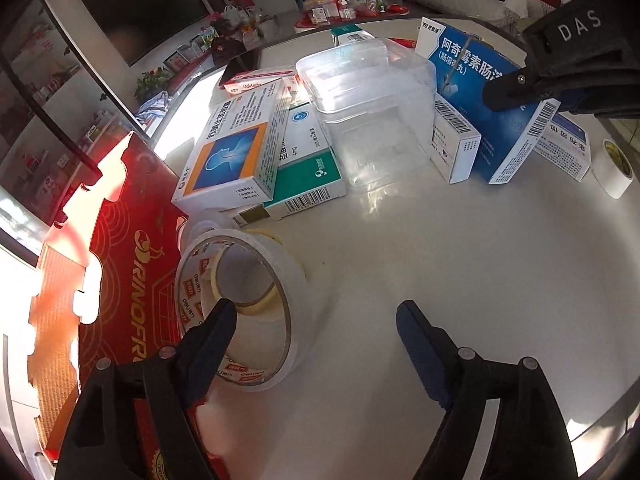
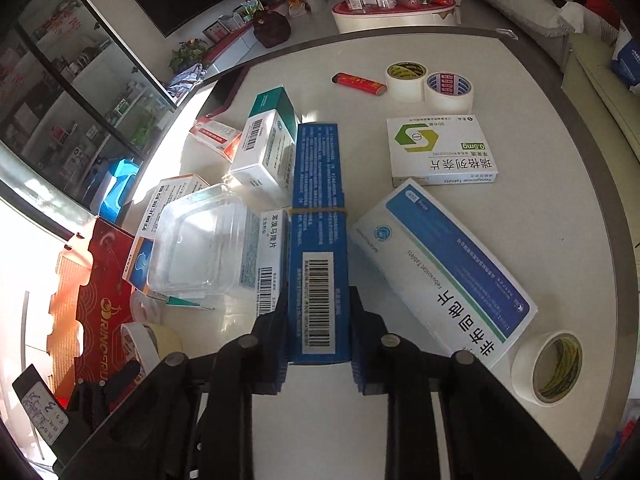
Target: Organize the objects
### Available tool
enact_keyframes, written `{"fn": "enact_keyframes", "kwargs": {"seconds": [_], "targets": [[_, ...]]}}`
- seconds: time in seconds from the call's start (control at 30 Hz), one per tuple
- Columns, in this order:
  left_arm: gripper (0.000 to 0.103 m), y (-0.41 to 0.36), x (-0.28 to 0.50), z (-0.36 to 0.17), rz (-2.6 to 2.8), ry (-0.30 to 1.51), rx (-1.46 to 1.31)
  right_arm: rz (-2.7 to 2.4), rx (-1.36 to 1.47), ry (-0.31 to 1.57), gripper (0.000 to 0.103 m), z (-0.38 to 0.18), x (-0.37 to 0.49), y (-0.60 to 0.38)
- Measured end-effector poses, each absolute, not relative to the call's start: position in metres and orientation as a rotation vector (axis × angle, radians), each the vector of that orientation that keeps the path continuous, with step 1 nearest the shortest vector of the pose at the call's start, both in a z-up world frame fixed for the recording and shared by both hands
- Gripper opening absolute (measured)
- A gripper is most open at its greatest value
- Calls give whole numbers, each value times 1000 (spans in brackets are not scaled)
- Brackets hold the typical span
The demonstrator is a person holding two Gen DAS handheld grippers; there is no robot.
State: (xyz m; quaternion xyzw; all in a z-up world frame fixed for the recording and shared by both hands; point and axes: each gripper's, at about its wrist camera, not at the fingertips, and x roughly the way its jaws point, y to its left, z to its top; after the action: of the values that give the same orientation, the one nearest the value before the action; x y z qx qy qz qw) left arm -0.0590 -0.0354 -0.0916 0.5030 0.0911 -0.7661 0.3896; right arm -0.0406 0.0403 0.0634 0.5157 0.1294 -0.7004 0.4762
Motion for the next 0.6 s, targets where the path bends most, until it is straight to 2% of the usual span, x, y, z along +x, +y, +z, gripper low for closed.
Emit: {"fn": "enact_keyframes", "kwargs": {"seconds": [0.07, 0.1, 0.13, 0.23, 0.33, 0.37, 0.4, 0.43, 0.5, 0.6], "targets": [[57, -36, -45, -84, -2008, 302, 1234, -1711, 1245, 296, 24, 68, -39, 46], [28, -39, -37, -79, -2052, 377, 1213, -1709, 1240, 279, 24, 71, -39, 49], [15, -43, -30, -78, -2067, 449, 1199, -1709, 1234, 260, 24, 74, -38, 53], [16, -49, -19, -74, -2055, 508, 1158, -1710, 1222, 210, 24, 84, -34, 67], [20, -47, -34, -83, -1986, 379, 1251, -1690, 1227, 167, 24, 90, -32, 75], [25, -45, -42, -90, -1943, 319, 1303, -1680, 1235, 153, 24, 89, -31, 76], [35, -42, -49, -94, -1912, 251, 1332, -1669, 1243, 136, 24, 89, -31, 78], [55, -36, -55, -94, -1898, 167, 1332, -1661, 1248, 123, 24, 89, -30, 80], [69, -26, -69, -97, -1861, 1, 1351, -1653, 1248, 118, 24, 89, -27, 82], [51, -6, -81, -97, -1927, -130, 1359, -1649, 1244, 108, 24, 90, -23, 87]]}}
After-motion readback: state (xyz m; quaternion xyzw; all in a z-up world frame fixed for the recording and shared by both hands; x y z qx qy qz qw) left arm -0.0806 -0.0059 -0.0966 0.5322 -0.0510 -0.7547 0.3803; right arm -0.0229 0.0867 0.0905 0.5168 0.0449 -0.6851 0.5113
